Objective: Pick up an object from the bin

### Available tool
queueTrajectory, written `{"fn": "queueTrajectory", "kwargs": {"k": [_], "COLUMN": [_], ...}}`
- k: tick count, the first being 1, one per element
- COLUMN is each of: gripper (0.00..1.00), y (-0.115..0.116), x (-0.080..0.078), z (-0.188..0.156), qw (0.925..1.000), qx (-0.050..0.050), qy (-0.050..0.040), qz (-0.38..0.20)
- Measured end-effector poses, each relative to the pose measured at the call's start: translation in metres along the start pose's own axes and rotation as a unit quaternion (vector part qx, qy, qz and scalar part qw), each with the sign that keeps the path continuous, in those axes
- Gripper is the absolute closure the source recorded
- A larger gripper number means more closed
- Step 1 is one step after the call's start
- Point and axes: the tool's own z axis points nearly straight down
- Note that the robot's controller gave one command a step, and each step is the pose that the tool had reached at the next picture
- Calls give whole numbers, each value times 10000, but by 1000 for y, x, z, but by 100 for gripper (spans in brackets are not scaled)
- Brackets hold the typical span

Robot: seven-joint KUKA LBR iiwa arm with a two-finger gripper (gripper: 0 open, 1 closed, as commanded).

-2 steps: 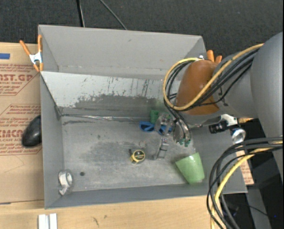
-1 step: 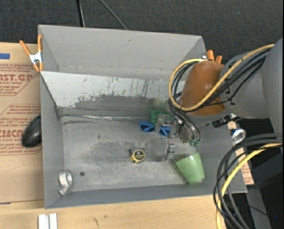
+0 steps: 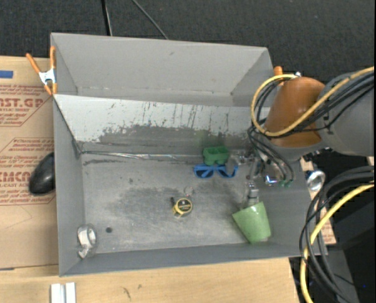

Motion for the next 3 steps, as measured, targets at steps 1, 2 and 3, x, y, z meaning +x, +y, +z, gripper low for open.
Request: {"fn": "queueTrajectory", "kwargs": {"k": [1, 2, 3], "gripper": [0, 0, 0], "y": [22, 30, 70], "x": [-6, -9, -15], "z": [-2, -3, -2], "qw": [9999, 9996, 9818], "qx": [65, 82, 49], "qy": [36, 37, -56], "qz": [-106, -255, -1897]}}
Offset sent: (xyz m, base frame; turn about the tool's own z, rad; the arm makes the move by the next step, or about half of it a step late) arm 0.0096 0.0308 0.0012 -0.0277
